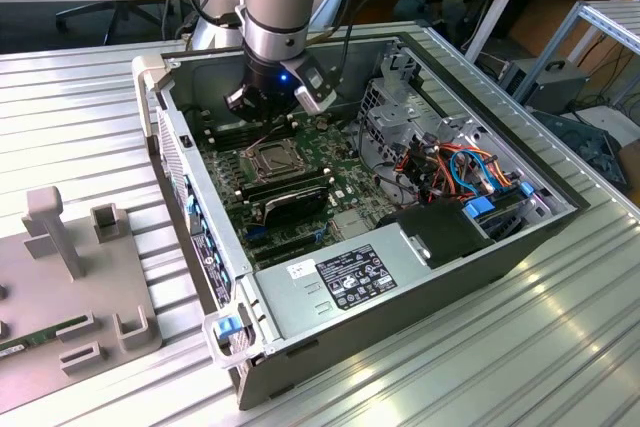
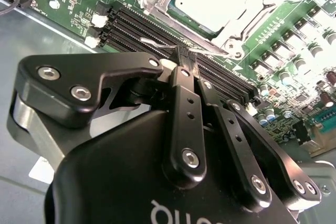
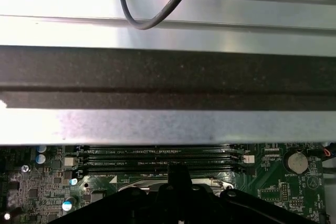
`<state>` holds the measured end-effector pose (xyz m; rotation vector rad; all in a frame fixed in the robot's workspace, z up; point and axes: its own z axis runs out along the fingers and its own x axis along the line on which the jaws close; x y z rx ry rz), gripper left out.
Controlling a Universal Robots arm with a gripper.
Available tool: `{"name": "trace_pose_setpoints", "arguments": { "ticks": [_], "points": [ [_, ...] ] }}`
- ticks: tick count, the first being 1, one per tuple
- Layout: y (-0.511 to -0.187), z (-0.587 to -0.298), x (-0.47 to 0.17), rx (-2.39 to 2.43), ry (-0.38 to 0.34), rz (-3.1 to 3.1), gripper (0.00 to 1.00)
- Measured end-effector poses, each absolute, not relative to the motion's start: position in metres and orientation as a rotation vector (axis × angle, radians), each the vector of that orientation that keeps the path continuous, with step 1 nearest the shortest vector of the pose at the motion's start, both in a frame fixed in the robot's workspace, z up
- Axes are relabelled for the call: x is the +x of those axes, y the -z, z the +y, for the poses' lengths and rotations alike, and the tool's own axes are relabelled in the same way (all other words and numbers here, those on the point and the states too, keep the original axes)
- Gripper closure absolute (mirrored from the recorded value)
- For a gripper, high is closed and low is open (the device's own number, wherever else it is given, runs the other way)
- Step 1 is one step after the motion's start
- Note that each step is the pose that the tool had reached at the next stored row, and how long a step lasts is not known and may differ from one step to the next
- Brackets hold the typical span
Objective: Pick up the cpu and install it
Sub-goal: 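Install the first cpu locking lever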
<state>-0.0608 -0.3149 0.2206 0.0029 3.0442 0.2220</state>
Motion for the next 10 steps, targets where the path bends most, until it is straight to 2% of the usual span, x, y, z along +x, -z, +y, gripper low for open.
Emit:
{"name": "trace_pose_setpoints", "arguments": {
  "ticks": [10],
  "points": [
    [-0.2203,-0.3149,-0.0600,0.003,-0.222,3.044,0.89]
  ]
}}
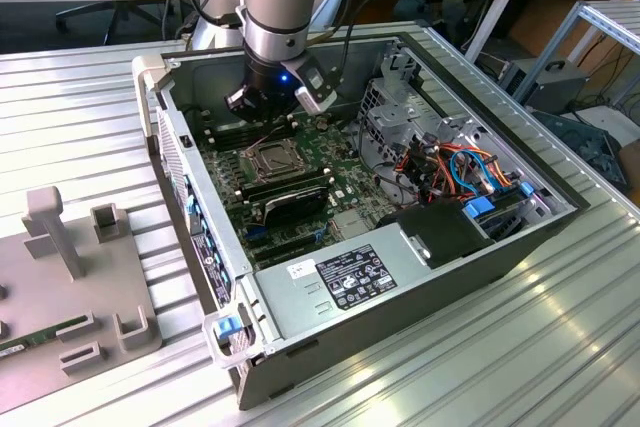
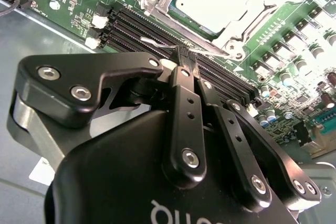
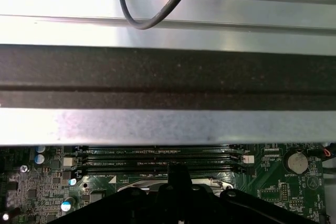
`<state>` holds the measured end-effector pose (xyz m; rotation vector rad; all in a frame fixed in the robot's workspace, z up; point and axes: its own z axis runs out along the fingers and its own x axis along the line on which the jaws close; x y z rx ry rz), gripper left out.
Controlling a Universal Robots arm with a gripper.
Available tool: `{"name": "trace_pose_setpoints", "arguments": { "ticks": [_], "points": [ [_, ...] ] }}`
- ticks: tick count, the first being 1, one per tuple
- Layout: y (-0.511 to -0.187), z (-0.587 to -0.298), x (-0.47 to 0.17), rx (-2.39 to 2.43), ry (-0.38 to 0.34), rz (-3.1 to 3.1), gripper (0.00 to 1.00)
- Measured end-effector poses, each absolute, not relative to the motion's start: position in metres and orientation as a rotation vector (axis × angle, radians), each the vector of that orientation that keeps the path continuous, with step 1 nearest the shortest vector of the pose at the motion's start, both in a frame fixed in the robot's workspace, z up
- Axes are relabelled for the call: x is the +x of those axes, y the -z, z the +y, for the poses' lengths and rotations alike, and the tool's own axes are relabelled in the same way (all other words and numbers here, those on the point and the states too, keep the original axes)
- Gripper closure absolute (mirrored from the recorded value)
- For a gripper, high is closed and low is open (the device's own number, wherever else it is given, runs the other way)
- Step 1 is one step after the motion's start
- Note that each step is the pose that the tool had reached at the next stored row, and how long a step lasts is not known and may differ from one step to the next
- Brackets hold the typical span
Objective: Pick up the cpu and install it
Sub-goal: 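Install the first cpu locking lever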
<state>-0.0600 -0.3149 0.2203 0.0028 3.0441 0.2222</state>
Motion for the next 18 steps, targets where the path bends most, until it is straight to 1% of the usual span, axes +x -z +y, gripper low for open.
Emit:
{"name": "trace_pose_setpoints", "arguments": {
  "ticks": [18],
  "points": [
    [-0.2160,-0.3149,-0.0585,0.003,-0.222,3.044,0.89]
  ]
}}
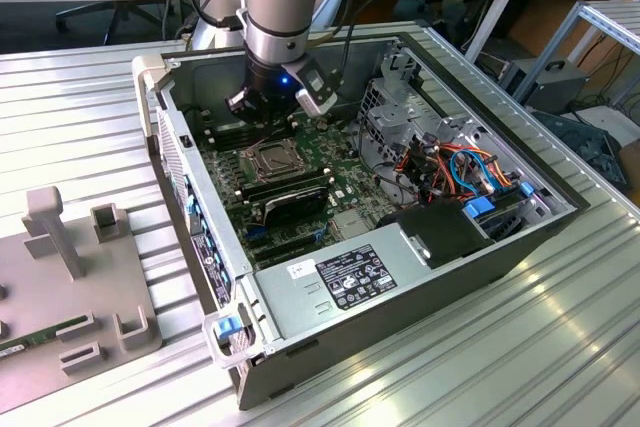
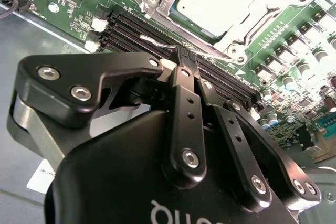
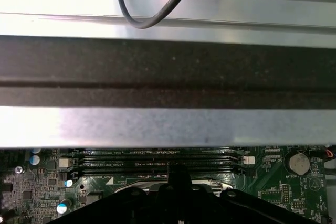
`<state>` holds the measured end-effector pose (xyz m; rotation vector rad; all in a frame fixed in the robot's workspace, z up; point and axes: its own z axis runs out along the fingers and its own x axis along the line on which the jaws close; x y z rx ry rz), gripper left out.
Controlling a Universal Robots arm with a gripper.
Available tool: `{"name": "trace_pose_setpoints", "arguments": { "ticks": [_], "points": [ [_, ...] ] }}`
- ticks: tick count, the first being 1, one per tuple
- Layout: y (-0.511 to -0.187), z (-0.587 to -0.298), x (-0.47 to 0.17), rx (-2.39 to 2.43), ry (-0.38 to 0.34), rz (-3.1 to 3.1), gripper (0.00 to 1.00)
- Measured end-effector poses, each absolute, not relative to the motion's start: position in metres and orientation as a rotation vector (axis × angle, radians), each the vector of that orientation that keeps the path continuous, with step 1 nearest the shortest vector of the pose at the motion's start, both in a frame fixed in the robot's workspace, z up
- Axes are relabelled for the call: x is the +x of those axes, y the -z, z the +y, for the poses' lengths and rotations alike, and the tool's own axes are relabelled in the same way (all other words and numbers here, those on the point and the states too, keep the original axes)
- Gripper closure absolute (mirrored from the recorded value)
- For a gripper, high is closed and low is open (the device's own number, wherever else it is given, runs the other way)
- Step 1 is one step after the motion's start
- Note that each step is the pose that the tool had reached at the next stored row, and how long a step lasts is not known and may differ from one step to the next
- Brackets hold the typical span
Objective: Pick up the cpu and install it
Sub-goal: 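Install the first cpu locking lever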
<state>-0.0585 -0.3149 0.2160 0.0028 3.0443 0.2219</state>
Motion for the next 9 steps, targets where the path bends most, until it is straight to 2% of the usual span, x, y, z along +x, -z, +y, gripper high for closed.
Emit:
{"name": "trace_pose_setpoints", "arguments": {
  "ticks": [9],
  "points": [
    [-0.2146,-0.3149,-0.0558,0.003,-0.222,3.044,0.89]
  ]
}}
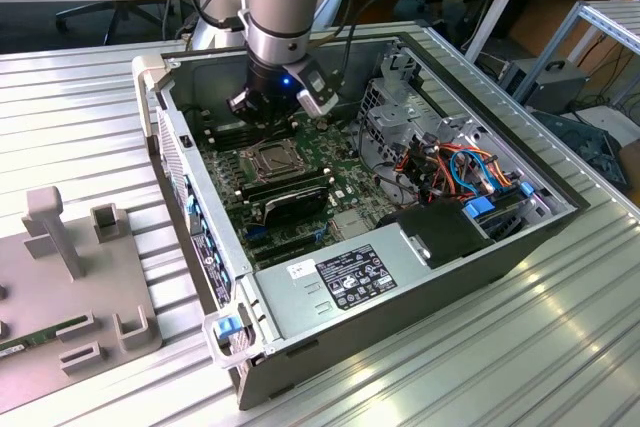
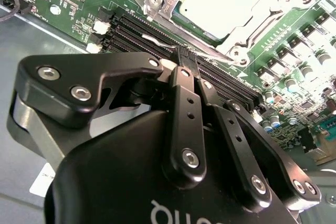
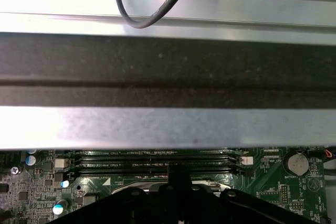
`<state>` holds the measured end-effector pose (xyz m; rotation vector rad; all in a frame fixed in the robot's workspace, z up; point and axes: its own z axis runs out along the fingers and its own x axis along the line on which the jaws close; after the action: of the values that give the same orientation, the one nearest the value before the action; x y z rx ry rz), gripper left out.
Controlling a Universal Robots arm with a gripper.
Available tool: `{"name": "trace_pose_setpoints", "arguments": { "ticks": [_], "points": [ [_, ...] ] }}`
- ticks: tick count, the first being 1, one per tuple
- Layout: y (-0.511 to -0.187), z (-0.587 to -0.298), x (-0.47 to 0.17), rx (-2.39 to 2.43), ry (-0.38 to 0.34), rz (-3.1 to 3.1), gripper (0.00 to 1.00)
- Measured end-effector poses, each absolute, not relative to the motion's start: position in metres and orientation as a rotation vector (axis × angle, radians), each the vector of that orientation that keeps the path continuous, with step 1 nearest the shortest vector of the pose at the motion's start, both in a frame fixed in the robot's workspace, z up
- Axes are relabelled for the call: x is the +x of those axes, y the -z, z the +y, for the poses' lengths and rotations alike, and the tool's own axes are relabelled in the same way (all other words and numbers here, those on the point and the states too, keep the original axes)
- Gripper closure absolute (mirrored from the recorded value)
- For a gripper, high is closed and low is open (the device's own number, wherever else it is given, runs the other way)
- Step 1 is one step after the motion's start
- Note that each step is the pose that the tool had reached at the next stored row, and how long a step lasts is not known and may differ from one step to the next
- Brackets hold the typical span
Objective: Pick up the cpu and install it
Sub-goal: 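Install the first cpu locking lever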
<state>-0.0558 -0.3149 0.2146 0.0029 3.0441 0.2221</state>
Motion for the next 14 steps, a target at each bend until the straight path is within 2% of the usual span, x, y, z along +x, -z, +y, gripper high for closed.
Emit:
{"name": "trace_pose_setpoints", "arguments": {
  "ticks": [14],
  "points": [
    [-0.2115,-0.3148,-0.0520,0.003,-0.222,3.044,0.89]
  ]
}}
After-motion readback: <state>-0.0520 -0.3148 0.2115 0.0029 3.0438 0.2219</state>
